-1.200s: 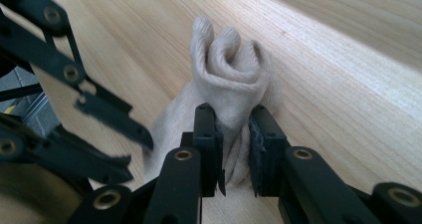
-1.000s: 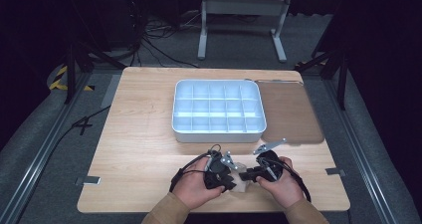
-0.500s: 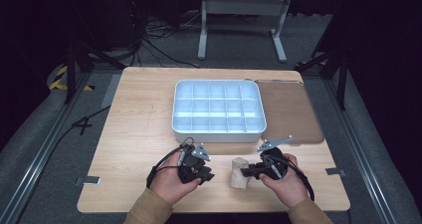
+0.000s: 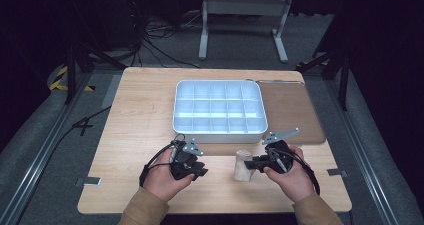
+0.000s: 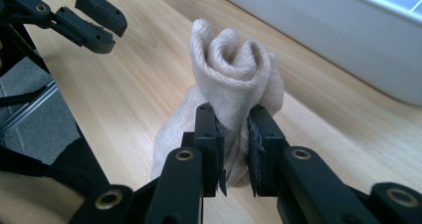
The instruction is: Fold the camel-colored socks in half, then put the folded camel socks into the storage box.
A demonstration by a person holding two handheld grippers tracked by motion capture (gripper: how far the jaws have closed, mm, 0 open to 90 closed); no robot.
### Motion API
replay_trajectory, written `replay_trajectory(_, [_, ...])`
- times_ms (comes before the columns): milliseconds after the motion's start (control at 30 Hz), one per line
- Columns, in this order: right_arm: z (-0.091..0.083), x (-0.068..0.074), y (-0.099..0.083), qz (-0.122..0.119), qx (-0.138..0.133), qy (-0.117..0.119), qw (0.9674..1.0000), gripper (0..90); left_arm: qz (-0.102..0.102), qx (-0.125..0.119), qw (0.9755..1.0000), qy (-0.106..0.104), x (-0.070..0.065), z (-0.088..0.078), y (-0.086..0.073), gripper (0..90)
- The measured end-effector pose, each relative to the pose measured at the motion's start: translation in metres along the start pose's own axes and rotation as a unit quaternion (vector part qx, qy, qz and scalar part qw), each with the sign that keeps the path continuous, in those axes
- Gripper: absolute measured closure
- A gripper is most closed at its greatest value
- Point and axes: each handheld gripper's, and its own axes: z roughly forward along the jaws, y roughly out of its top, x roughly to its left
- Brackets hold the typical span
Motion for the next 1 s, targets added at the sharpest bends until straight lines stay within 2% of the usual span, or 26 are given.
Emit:
replay_trajectory(400, [-0.011, -0.002, 0.014, -0.010, -0.008, -0.015, 0.9998, 77.8, -0.005, -0.007, 1.0000, -0.001, 0.002, -0.003, 0.000, 73.9])
replay_trajectory(800, [-0.021, -0.010, 0.024, -0.016, -0.017, -0.035, 0.9991, 77.7, -0.002, -0.007, 1.0000, 0.000, 0.004, -0.003, 0.001, 73.5])
replay_trajectory(1000, [-0.024, -0.015, 0.030, -0.028, -0.022, -0.048, 0.9982, 77.6, -0.003, -0.009, 1.0000, -0.002, 0.004, -0.003, 0.001, 73.6])
